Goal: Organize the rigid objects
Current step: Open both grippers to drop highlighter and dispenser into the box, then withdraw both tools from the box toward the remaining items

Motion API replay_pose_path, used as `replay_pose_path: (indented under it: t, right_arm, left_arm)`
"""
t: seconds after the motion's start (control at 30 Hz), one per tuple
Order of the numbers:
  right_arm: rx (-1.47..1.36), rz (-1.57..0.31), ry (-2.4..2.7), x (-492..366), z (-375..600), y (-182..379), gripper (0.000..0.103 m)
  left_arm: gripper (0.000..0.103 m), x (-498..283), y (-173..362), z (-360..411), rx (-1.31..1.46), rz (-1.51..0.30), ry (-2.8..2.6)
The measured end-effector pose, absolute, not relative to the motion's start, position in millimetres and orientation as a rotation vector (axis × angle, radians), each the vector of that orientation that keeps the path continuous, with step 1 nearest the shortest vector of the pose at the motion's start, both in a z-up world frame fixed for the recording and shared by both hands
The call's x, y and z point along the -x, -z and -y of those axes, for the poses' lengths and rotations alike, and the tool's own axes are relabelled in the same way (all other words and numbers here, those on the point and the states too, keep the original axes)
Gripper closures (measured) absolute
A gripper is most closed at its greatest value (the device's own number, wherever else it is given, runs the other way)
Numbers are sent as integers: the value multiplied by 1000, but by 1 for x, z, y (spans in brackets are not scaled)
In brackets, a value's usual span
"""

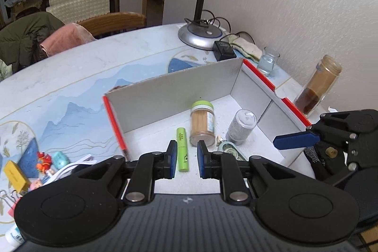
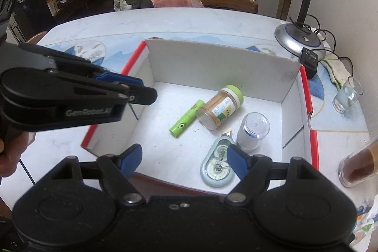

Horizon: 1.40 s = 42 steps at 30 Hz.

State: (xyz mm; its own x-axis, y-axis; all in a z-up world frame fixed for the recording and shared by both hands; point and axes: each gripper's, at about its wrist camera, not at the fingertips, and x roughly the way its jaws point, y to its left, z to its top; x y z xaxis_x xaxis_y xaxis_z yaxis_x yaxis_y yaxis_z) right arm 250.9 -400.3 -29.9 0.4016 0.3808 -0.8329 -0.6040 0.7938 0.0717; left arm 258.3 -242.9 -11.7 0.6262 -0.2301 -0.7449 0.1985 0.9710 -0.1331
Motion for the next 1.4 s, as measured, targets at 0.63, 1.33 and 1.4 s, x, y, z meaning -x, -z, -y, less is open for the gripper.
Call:
replay_pose_path:
  t: [0.63, 1.33, 1.4]
  right_arm:
    - [144, -931, -645, -203, 354, 6, 18]
    - [93, -936, -636, -180, 268, 19, 13]
    - [96, -941, -629, -181, 259, 22, 13]
  left_arm:
    - [45, -183, 0, 139, 148, -763, 219]
    - [0, -144, 32, 24, 198, -775, 209]
    - [0, -144, 41, 15, 223, -798, 204]
